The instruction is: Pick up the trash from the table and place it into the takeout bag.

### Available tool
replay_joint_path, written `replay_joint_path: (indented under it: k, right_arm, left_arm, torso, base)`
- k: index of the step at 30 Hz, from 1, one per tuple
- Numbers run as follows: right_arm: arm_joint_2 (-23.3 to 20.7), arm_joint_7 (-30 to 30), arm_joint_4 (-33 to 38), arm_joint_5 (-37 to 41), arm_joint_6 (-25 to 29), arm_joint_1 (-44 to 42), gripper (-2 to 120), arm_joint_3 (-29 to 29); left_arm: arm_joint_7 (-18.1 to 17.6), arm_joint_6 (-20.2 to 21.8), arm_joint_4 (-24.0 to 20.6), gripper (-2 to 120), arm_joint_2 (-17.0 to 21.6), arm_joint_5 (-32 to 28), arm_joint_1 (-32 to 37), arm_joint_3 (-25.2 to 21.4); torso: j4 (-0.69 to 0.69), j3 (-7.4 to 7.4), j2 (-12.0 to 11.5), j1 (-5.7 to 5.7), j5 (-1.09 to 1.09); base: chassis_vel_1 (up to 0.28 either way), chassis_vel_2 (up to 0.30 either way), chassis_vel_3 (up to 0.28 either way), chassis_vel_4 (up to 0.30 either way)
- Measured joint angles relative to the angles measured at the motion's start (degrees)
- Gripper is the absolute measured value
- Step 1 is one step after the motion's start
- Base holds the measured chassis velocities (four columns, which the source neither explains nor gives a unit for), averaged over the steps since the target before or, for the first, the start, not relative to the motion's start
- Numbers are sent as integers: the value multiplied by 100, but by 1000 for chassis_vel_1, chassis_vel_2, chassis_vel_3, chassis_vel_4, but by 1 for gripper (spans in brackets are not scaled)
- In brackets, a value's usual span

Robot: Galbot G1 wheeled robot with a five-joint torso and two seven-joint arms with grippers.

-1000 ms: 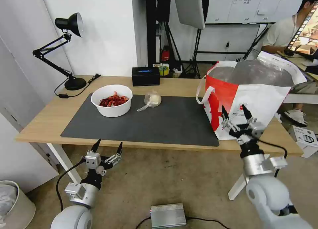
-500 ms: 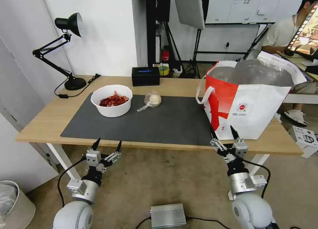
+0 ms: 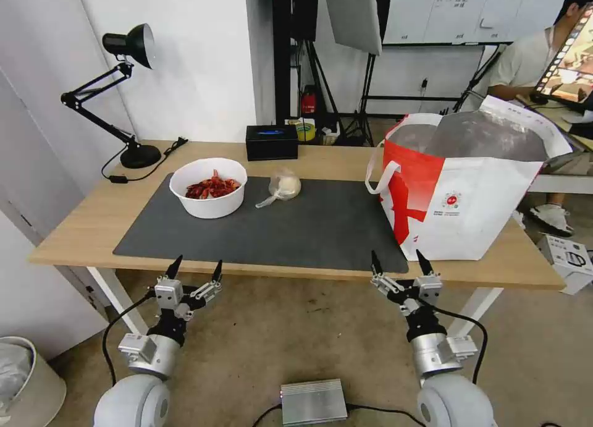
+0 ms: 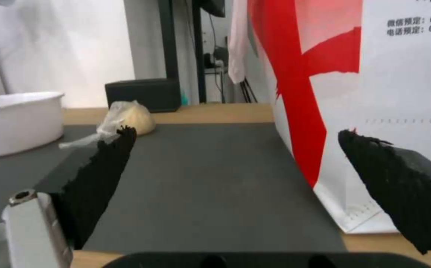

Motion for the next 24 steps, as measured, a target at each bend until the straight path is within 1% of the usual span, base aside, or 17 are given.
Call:
replay_joint_path:
  k: [11,24]
  right_arm:
    - [1,30,1,-84,-22,1,100,-25]
    - [-152,70,-7,-54,-30,238,100,-243]
  left_arm:
    - [4,0,21,100,-5,9,-4,4]
    - [12,-14,14,100,-8,-6,63,-57]
  torso:
    - [0,0,0,0,0]
    - [-1,0,0,0,0]
  base:
    - [0,0,0,0]
    - [0,0,0,0]
